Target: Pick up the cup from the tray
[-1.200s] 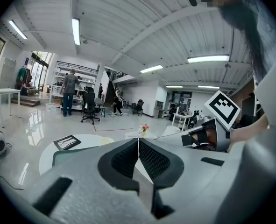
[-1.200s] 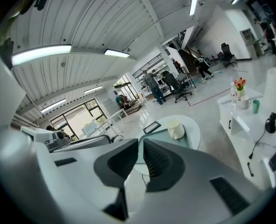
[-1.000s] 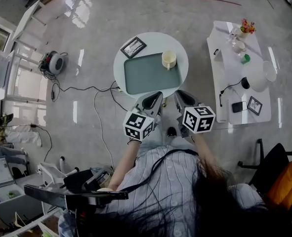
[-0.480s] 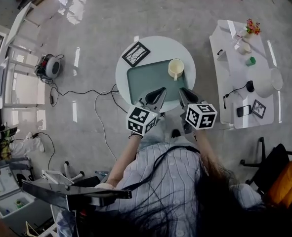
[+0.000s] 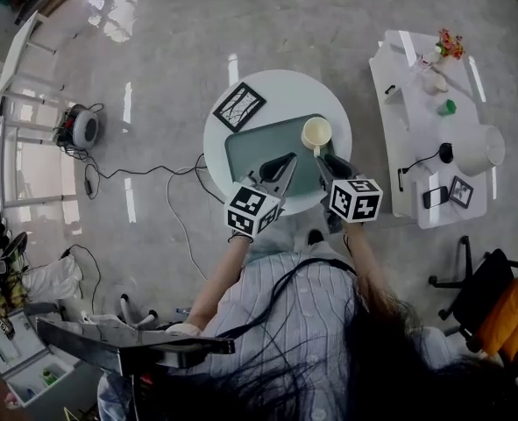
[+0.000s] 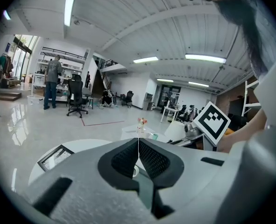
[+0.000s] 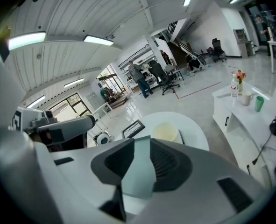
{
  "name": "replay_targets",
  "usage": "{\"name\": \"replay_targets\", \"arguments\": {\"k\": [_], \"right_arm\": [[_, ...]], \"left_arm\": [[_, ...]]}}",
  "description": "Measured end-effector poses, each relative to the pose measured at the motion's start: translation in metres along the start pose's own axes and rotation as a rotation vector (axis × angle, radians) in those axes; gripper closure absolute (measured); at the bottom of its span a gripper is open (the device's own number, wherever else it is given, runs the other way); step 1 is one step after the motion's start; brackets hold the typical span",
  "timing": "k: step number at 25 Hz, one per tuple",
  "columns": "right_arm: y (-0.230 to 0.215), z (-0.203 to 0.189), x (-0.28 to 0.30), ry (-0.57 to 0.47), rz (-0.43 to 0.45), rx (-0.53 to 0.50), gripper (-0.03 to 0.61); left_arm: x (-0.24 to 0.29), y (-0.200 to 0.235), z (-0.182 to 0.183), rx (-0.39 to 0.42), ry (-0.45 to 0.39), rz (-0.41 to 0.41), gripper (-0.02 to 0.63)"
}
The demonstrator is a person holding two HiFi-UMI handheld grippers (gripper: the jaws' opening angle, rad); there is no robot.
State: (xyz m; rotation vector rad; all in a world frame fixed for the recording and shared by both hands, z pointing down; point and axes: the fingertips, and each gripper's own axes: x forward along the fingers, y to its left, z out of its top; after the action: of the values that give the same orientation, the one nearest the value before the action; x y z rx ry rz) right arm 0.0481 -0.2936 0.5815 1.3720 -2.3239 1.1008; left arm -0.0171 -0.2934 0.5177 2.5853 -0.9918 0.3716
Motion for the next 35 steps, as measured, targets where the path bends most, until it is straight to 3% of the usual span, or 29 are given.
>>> {"name": "replay_targets", "arguments": {"k": [3,8,16,35], "right_arm": [[-0.004,-0.004,0.013,0.024,-0.013,-0.005,0.472],[-0.015,-0.012,0.033,0.056,-0.067,-0.050,0.302],[-0.042,-0.029,0.063,0.104,-0.161,-0.081,0.199],[-0.092,-0.055,0.123,0.179,-0.291,-0.105,0.167]], "left_arm": [[0.005,0.008,-0.002,-0.004,0.011,-0.012,0.600],[0.012,0.021,-0.003,-0.007,0.030,-0.031,0.600],[0.026,0.037,-0.003,-0.014,0.052,-0.061,0.600],[0.033,0.064,-0.022,-0.040,0.121,-0.064,0.600]]}}
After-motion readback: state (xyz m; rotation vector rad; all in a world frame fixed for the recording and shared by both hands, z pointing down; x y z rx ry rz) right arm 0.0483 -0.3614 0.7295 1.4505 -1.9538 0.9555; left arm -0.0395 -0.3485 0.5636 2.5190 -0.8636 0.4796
